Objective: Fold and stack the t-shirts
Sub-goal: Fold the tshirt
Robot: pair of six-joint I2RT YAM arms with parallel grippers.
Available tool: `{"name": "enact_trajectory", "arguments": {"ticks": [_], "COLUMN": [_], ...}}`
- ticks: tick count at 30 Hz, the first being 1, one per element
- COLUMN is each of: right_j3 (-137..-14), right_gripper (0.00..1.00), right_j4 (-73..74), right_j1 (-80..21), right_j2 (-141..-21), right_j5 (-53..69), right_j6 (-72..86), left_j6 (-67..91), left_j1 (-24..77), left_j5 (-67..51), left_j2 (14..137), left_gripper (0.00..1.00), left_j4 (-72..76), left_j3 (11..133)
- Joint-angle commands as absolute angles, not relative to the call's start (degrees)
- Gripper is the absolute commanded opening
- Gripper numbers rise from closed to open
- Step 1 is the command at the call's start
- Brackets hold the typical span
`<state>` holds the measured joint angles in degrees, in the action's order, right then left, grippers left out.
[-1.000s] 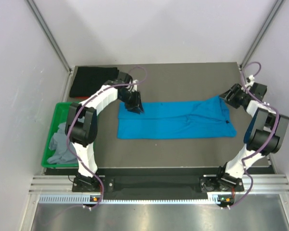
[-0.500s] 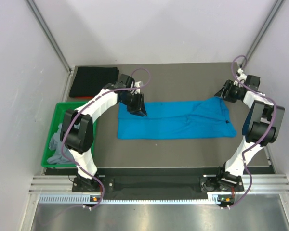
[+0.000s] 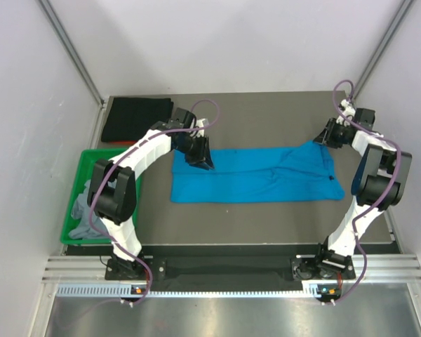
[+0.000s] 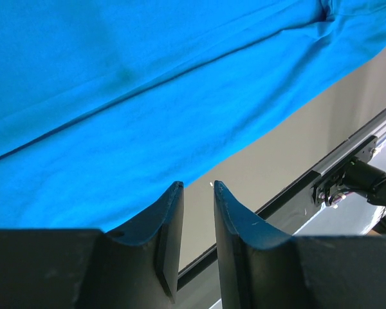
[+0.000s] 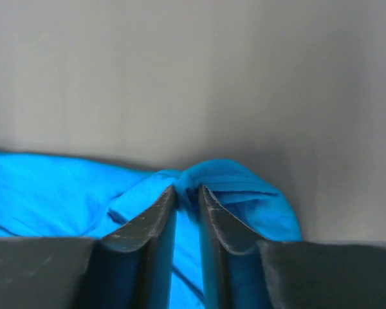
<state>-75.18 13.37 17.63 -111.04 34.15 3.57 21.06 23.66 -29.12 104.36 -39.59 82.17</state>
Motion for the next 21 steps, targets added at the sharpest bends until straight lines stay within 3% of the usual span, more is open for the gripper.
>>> {"name": "enact_trajectory", "arguments": {"ticks": [1, 5, 10, 17, 21], "right_j3": [-76.03, -72.34, -69.26, -69.61, -71.18], "right_gripper": [0.18, 0.1, 0.12, 0.44, 0.48], "right_j4": [13.09, 12.48, 13.26, 17.12, 22.49], "right_j1": [16.26, 15.56, 15.03, 15.03, 15.03], "right_j2": [-108.29, -103.46, -98.71, -98.61, -97.56], "right_j5": [34.19, 29.72, 26.55, 24.1, 15.75], "right_j6": [2.37, 3.51, 5.54, 5.62, 10.78], "left_j6": [20.22, 20.39, 20.92, 20.83, 20.83], "left_j1": [23.47, 23.47, 23.47, 23.47, 23.47], "left_j5": [-29.27, -29.53, -30.06, -30.15, -29.44], "left_j2": [101.87, 102.04, 101.69, 101.42, 101.34], "left_gripper": [0.31, 0.31, 0.31, 0.31, 0.3], "left_j4": [-37.62, -37.53, -37.0, -36.74, -36.74], "left_j3": [82.53, 82.62, 82.18, 81.83, 81.65]}}
